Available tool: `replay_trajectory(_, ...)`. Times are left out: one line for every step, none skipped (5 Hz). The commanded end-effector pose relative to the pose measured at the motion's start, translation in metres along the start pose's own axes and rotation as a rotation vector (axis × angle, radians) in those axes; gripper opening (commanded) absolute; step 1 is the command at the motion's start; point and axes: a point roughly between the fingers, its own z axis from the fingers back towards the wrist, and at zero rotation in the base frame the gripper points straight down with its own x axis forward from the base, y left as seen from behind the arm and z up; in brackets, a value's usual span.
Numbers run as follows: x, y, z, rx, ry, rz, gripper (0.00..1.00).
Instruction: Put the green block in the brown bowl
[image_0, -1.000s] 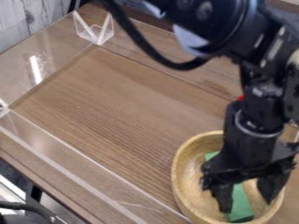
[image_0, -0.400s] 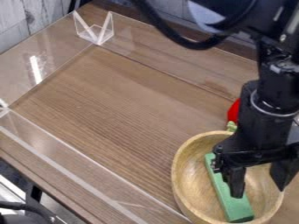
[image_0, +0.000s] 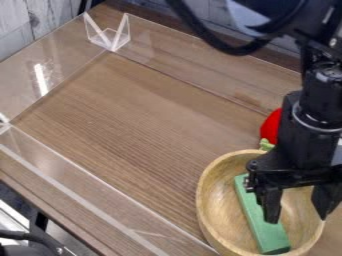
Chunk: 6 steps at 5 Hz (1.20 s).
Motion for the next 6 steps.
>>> replay_trajectory(0.004,-0.006,0.002,-0.026,-0.013,-0.054,1.00)
replay_trajectory(0.010,-0.005,-0.005,-0.015,-0.012,-0.096,1.00)
replay_trajectory(0.009,-0.009,0.002,-0.006,-0.011,-0.125,1.00)
replay_trajectory(0.008,-0.013,0.010,0.002,-0.010,-0.154,1.00)
replay_trajectory(0.008,-0.015,0.016,0.014,-0.007,-0.179,1.00)
replay_trajectory(0.016,-0.013,0.013,0.027,-0.005,-0.200,1.00)
